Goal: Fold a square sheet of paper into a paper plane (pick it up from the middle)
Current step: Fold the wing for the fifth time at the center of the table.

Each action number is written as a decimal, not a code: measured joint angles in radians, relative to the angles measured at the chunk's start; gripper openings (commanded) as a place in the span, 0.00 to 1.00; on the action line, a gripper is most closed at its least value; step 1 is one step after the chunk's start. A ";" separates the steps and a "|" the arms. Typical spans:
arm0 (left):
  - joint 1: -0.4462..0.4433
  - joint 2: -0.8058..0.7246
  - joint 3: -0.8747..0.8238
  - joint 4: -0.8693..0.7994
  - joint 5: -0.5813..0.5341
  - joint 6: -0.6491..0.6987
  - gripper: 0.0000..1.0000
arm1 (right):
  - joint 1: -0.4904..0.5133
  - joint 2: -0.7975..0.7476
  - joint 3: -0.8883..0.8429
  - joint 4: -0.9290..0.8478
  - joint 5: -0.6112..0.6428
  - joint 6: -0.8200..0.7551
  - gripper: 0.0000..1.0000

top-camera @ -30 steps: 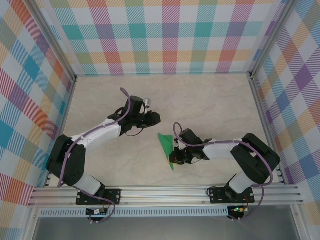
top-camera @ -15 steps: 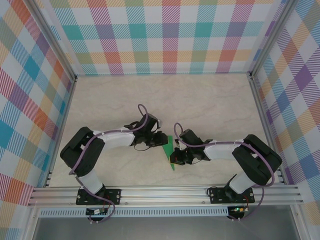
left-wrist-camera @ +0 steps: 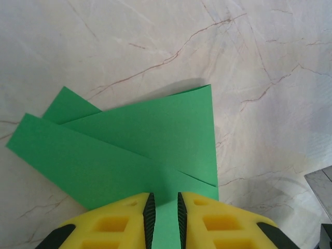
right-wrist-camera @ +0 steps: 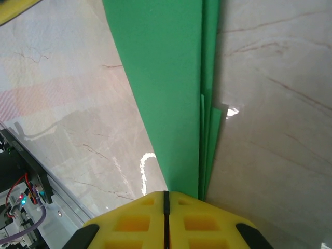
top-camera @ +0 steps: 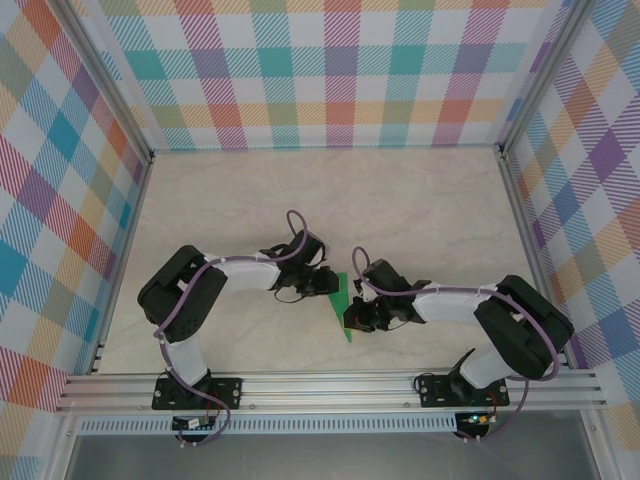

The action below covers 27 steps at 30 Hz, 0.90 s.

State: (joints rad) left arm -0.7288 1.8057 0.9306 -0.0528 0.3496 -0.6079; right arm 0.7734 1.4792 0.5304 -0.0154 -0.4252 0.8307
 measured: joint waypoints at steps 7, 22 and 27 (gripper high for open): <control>-0.005 0.002 0.003 -0.002 -0.014 0.003 0.21 | 0.000 0.042 0.020 0.039 -0.025 0.026 0.08; -0.015 0.004 0.018 -0.027 -0.048 -0.002 0.21 | -0.001 -0.029 -0.071 0.063 -0.074 0.021 0.08; -0.015 0.007 0.022 -0.032 -0.048 -0.005 0.21 | -0.001 -0.026 -0.095 0.049 -0.089 0.010 0.06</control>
State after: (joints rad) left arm -0.7441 1.8126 0.9524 -0.0849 0.3019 -0.6125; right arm 0.7727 1.4536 0.4358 0.0338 -0.5140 0.8402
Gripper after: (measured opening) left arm 0.213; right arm 0.070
